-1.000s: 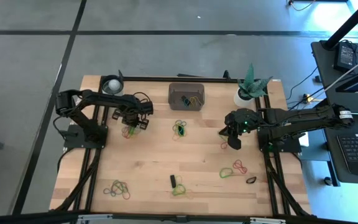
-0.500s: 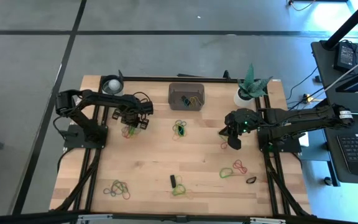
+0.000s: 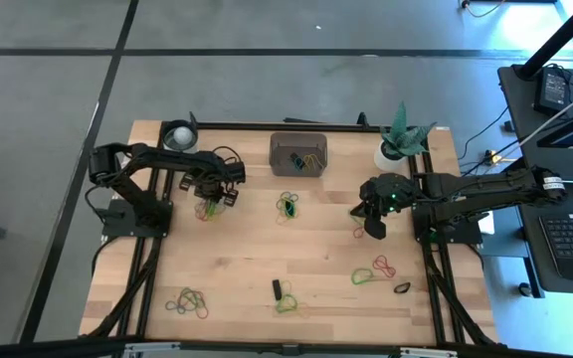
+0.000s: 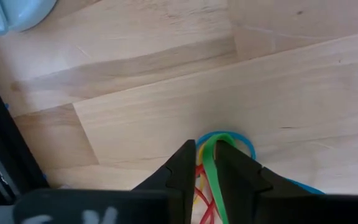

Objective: Pick and place rubber bands into bin
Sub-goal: Put the green rubber band into the bin

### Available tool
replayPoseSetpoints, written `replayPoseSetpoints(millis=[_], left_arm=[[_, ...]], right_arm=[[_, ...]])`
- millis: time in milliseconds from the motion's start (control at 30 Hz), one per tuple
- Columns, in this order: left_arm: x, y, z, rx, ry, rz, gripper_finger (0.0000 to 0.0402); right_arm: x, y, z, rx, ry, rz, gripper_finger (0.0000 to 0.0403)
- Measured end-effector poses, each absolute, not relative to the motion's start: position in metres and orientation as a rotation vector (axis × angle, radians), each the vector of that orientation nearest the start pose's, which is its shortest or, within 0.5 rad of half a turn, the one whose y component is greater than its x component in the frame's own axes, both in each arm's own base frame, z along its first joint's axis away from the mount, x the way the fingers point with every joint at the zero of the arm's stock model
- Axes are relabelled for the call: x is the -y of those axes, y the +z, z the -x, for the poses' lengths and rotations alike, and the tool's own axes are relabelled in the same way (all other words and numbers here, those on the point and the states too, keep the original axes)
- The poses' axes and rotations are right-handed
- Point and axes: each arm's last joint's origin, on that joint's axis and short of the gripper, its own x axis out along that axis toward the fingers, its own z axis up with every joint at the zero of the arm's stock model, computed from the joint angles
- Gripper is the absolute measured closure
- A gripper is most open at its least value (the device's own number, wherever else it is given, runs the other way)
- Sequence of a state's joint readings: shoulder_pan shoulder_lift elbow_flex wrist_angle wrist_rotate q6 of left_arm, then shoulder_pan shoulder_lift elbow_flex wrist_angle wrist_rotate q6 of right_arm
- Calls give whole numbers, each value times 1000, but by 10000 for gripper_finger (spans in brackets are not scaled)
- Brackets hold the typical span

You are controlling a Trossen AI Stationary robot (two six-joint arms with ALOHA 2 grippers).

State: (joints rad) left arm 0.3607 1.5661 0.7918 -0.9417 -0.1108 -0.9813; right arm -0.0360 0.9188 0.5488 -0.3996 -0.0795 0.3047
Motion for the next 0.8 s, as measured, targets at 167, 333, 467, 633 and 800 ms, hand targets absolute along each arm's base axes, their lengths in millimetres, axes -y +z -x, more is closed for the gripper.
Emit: replayPoseSetpoints(millis=[167,333,467,633,800], left_arm=[[-81,144,-207,-1419,1167,915,368],[-81,144,-207,-1420,1166,914,397],[-81,144,-207,-1425,1156,928,397],[-78,151,-207,-1397,1135,961,397],[-74,178,-213,-1280,1094,964,397]], right_arm=[[4,213,-179,-770,-76,-332,391],[4,213,-179,-770,-75,-332,391],[4,213,-179,-770,-75,-332,391],[4,213,-179,-770,-75,-331,391],[4,213,-179,-770,-67,-311,391]])
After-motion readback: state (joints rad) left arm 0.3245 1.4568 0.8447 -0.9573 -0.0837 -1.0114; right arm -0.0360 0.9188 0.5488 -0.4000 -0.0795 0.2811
